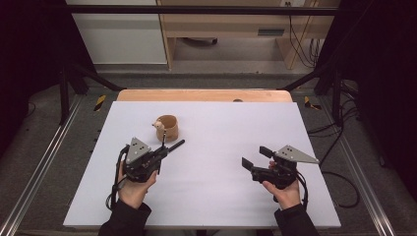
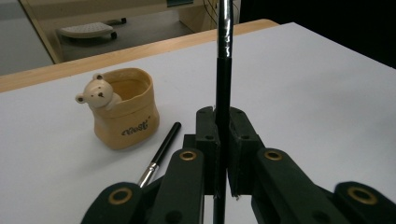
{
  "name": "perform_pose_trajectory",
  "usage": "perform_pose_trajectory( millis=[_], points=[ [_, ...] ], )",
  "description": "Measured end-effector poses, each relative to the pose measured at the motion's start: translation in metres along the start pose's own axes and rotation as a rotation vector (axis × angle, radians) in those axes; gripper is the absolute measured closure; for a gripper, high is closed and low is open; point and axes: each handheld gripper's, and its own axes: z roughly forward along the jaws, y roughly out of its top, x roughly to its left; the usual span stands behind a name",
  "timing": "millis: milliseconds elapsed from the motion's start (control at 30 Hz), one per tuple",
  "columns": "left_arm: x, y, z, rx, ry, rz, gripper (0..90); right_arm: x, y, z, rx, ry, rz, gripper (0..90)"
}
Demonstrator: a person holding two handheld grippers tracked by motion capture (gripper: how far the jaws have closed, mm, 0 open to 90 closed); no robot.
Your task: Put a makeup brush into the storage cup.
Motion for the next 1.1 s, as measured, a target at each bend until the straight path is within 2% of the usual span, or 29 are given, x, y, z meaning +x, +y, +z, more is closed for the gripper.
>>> perform_pose_trajectory(
  millis=[167,567,1033,1100],
  points=[
    [0.008,0.002,-0.006,-0.022,0.011,-0.019,84.3,-0.005,-0.003,-0.007,0.013,-0.031,-0.032,14.7],
    [0.017,0.010,-0.010,-0.047,0.015,-0.040,84.3,-0.026,-0.016,-0.025,0.020,-0.100,-0.019,12.6],
    [0.036,0.034,-0.007,-0.050,0.038,-0.041,84.3,-0.032,-0.022,-0.035,0.024,-0.144,-0.027,8.9],
    [0.039,0.037,-0.005,-0.049,0.030,-0.047,84.3,-0.033,-0.023,-0.036,0.023,-0.150,-0.027,8.5]
  ],
)
